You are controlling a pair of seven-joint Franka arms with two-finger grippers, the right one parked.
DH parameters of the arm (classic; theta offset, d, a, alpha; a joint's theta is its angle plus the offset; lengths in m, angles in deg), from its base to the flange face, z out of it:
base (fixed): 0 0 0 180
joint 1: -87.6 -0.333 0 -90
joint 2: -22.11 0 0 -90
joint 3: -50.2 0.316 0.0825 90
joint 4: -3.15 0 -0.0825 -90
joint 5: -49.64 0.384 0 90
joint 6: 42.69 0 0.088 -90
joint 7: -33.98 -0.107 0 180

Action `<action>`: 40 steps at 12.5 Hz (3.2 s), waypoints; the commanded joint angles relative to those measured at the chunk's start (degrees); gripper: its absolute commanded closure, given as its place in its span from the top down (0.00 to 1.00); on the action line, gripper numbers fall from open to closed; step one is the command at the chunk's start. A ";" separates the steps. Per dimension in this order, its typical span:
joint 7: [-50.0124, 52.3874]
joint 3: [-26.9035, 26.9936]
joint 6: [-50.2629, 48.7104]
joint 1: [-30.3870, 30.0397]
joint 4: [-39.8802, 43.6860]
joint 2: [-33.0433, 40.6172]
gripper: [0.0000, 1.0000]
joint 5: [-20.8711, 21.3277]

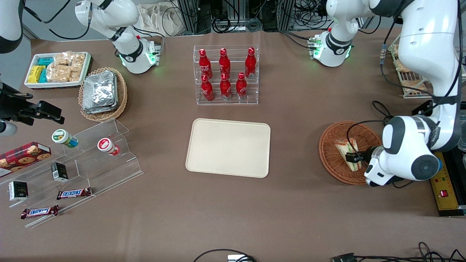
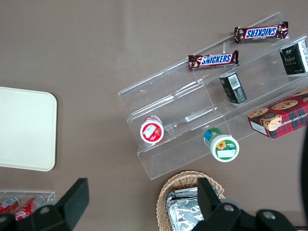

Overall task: Place sandwich from basket to tray
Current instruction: 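Lower the open left gripper and close it on the wrapped sandwich, then lift the sandwich out of the basket with the left gripper, then carry the sandwich over the cream tray with the left gripper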

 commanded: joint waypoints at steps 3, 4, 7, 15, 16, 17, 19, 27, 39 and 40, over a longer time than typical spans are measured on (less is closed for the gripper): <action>2.29 -0.27 1.80 0.11 0.95 -3.00 1.00 -0.12; 2.29 -0.27 1.80 0.11 0.69 -3.44 1.00 -0.12; 2.29 -0.27 1.10 0.19 -0.98 -3.36 1.00 -0.04; 2.81 -0.35 -1.00 0.46 -0.98 -1.96 0.12 -0.12; 3.86 -0.70 -2.84 0.46 -0.72 -0.21 0.09 -0.12; 4.57 -0.79 -5.03 0.63 -0.28 1.81 0.05 -0.12; 3.70 -0.88 -8.12 0.55 0.07 6.72 0.01 -0.12; -5.28 -10.87 -13.31 0.64 8.77 14.05 0.00 -0.21; 5.18 -17.84 -5.32 12.93 8.51 3.25 0.00 1.37; 5.89 -17.84 -4.27 14.42 8.51 2.10 0.00 2.41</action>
